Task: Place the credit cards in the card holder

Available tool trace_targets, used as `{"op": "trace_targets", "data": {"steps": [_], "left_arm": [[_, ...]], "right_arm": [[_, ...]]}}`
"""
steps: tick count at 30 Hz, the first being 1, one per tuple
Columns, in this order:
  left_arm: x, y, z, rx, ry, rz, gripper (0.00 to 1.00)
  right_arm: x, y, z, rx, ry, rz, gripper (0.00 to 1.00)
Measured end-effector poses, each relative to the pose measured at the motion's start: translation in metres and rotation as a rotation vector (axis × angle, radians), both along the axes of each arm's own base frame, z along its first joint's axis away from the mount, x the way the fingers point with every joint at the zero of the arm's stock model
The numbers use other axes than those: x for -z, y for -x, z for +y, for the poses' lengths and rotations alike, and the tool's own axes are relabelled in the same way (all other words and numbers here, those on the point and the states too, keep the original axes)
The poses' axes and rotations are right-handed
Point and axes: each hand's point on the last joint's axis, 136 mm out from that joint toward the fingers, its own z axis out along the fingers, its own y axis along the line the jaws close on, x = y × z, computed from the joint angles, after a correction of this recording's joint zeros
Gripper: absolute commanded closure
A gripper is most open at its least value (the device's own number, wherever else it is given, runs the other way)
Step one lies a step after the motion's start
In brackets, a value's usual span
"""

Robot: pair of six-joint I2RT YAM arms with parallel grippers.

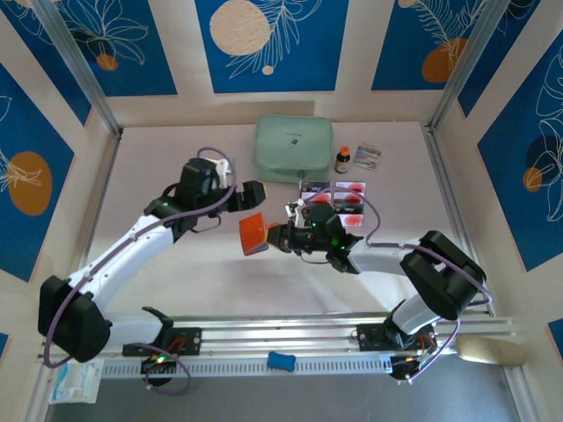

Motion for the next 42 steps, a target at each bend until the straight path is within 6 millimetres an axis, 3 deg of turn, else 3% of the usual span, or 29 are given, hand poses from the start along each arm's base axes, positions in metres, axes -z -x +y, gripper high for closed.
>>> {"op": "trace_targets", "data": {"steps": [7,13,24,42], "left_arm": [[0.053,0.015,-0.006,0.073,-0.248,0.079,0.00],[0.073,0.017,0.000,0.083,-0.342,0.105,0.00],[0.092,0.018,0.009,0.086,-0.424,0.125,0.00],[0.103,0.027,0.028,0.089,-0.505,0.118,0.00]], "right_arm": [[0.013,0.005,0.003,-0.003,0.040,0.008,1.00],[0.015,0.003,0.003,0.009,0.048,0.008,1.00],[0.026,0.004,-0.003,0.030,0.074,0.021,1.00],[0.053,0.011,-0.024,0.071,0.134,0.065,1.00]]}}
